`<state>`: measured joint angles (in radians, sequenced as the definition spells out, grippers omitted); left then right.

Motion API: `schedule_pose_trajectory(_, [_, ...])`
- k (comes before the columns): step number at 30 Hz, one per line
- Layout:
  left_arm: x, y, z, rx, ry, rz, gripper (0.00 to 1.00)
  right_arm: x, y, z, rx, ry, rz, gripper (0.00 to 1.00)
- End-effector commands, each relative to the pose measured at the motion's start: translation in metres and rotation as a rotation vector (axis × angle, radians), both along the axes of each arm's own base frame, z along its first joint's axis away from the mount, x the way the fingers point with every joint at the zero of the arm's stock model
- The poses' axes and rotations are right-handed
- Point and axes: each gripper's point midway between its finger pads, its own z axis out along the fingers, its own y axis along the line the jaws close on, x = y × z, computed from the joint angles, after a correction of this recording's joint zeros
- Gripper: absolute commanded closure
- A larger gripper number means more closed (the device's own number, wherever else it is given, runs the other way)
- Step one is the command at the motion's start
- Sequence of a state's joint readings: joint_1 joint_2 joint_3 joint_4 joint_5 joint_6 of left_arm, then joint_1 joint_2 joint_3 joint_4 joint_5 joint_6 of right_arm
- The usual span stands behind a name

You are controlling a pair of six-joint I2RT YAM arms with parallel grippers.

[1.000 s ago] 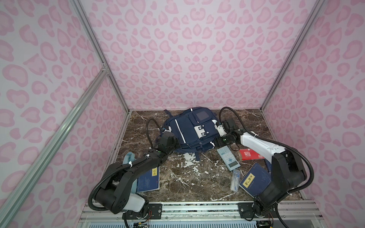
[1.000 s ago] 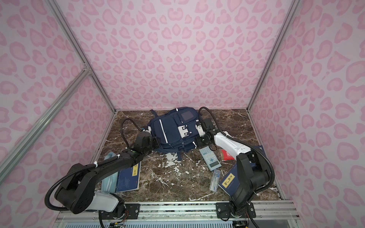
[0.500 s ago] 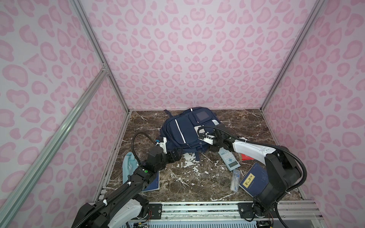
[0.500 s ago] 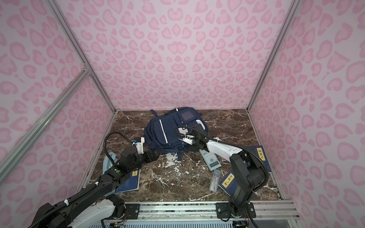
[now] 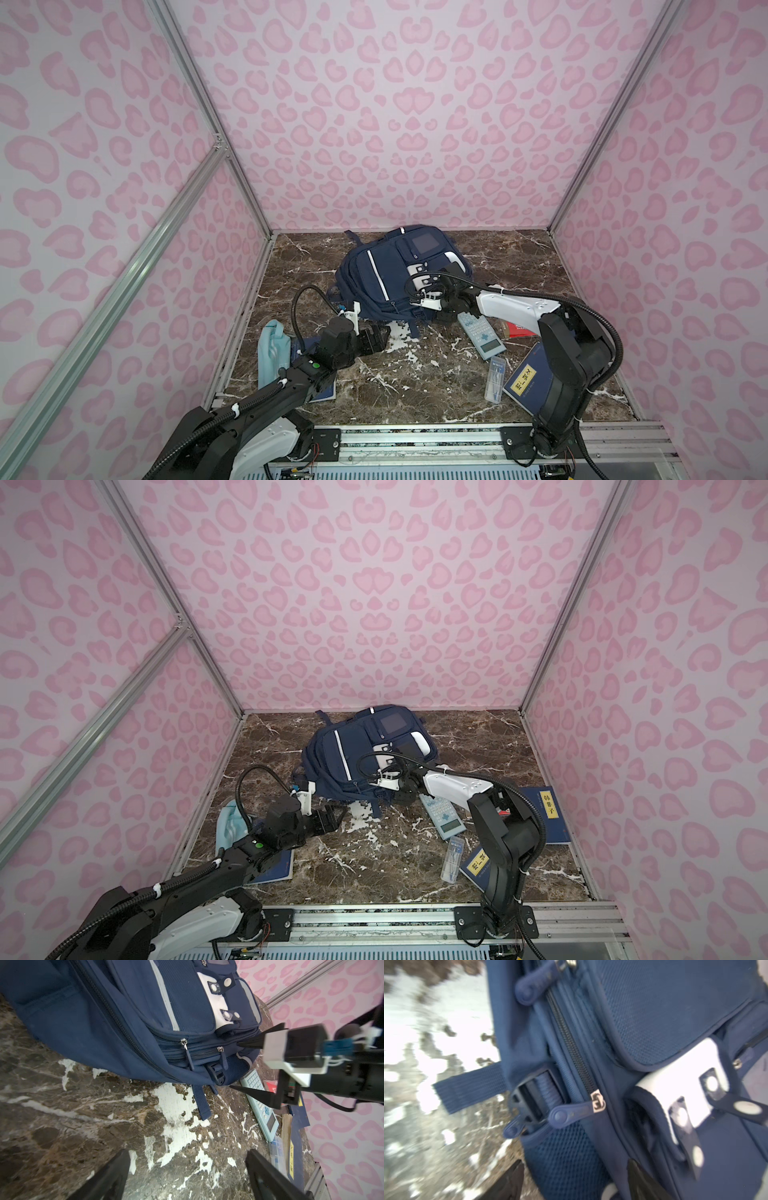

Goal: Pack the student bag

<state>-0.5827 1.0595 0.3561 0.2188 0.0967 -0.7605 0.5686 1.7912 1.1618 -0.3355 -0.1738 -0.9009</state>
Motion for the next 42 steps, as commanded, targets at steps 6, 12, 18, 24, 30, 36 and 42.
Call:
schedule_pose_trajectory(6, [0.012,-0.007,0.012,-0.027,-0.053,0.023,0.14,0.007,-0.002,-0.015,-0.075,-0.047,0.022,0.19])
schedule_pose_trajectory(12, [0.012,-0.006,0.009,-0.017,-0.049,0.032,0.16,0.020,0.008,-0.031,-0.073,-0.055,0.050,0.25])
schedule_pose_trajectory(18, [0.019,-0.008,-0.005,-0.007,-0.059,0.058,0.30,0.010,0.023,-0.028,-0.004,0.047,0.053,0.86])
schedule_pose_trajectory(24, [0.025,-0.044,0.005,0.110,-0.192,0.014,0.31,-0.008,0.040,-0.003,0.109,0.098,0.072,1.00])
schedule_pose_trajectory(30, [0.040,-0.077,-0.004,0.126,-0.263,-0.041,0.44,-0.014,0.050,0.009,0.159,0.123,0.086,1.00])
schedule_pose_trajectory(36, [0.049,-0.098,-0.011,0.161,-0.296,-0.088,0.46,-0.017,0.054,0.016,0.211,0.159,0.092,1.00])
schedule_pose_trajectory(42, [0.067,-0.099,-0.023,0.233,-0.257,-0.026,0.68,-0.020,0.055,0.023,0.255,0.179,0.095,1.00])
